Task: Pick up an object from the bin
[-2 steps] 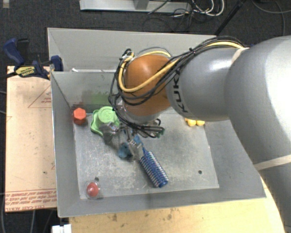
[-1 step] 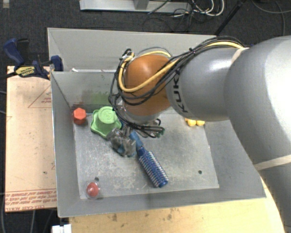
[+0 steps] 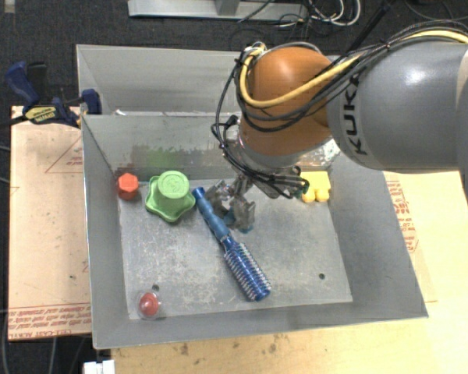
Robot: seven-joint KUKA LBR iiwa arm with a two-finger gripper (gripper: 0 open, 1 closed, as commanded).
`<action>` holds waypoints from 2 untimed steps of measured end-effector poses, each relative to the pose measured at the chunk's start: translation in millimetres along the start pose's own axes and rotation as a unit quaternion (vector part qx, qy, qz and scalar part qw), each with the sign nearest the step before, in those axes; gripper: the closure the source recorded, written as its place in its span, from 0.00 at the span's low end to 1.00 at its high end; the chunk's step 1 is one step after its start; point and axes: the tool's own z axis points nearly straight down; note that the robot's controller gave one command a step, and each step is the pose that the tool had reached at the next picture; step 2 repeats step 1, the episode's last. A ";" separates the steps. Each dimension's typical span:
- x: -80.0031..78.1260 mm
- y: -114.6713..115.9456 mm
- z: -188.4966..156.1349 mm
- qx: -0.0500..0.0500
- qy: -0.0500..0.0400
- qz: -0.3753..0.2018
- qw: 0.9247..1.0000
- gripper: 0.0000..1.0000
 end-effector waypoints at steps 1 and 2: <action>-0.5 -5.1 -77.9 0.000 -0.001 0.001 1.000 1.00; -0.5 -5.1 -77.9 0.000 -0.001 0.001 1.000 1.00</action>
Offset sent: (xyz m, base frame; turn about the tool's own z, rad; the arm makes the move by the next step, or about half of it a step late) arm 0.0006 -0.0043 0.0726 -0.0015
